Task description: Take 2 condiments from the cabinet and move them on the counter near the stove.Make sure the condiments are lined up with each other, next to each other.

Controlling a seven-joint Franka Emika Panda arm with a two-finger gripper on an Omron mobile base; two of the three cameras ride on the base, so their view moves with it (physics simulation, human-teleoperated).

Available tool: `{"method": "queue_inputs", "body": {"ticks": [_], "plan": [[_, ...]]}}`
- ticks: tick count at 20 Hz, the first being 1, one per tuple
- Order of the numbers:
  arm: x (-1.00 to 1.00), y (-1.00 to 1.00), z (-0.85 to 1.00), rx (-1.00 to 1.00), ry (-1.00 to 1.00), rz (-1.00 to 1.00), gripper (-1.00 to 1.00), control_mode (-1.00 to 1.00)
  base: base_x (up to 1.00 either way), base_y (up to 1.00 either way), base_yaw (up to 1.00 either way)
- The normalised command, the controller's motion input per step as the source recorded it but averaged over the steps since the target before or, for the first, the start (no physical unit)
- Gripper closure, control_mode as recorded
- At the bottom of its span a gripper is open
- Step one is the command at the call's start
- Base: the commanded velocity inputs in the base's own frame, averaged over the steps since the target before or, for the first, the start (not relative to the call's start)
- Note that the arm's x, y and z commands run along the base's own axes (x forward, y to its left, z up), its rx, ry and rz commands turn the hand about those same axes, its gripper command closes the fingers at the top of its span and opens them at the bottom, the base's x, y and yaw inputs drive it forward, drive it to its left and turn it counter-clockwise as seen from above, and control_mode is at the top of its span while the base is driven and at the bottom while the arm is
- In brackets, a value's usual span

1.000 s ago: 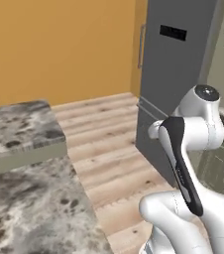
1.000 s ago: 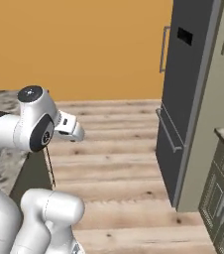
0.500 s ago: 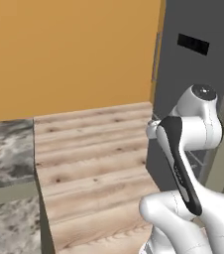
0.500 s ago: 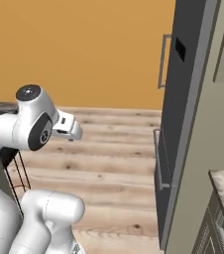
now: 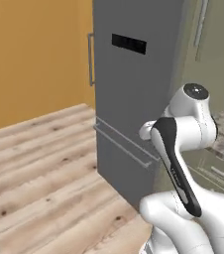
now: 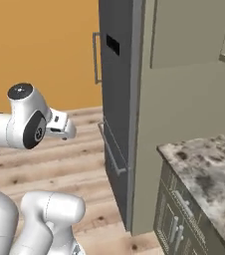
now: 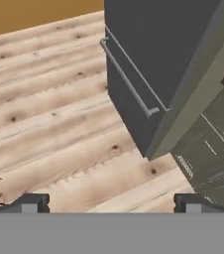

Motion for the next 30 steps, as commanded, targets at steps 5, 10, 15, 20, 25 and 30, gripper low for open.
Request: {"method": "queue_inputs", "body": {"ticks": [5, 10, 15, 20, 25, 30], "plan": [[0.00, 0.00, 0.00, 0.00, 0.00, 0.00, -1.00, 1.00, 0.13, 0.10, -0.81], [0.00, 0.00, 0.00, 0.00, 0.00, 0.00, -1.00, 1.00, 0.73, 0.01, -0.56], [0.00, 0.00, 0.00, 0.00, 0.00, 0.00, -1.00, 1.00, 0.59, -0.01, -0.59], [0.00, 0.00, 0.00, 0.00, 0.00, 0.00, -1.00, 1.00, 0.05, -0.05, -0.66], [0.00, 0.00, 0.00, 0.00, 0.00, 0.00, -1.00, 1.00, 0.05, 0.00, -0.58], [0.00, 0.00, 0.00, 0.00, 0.00, 0.00, -1.00, 1.00, 0.34, 0.24, -0.41]]}}
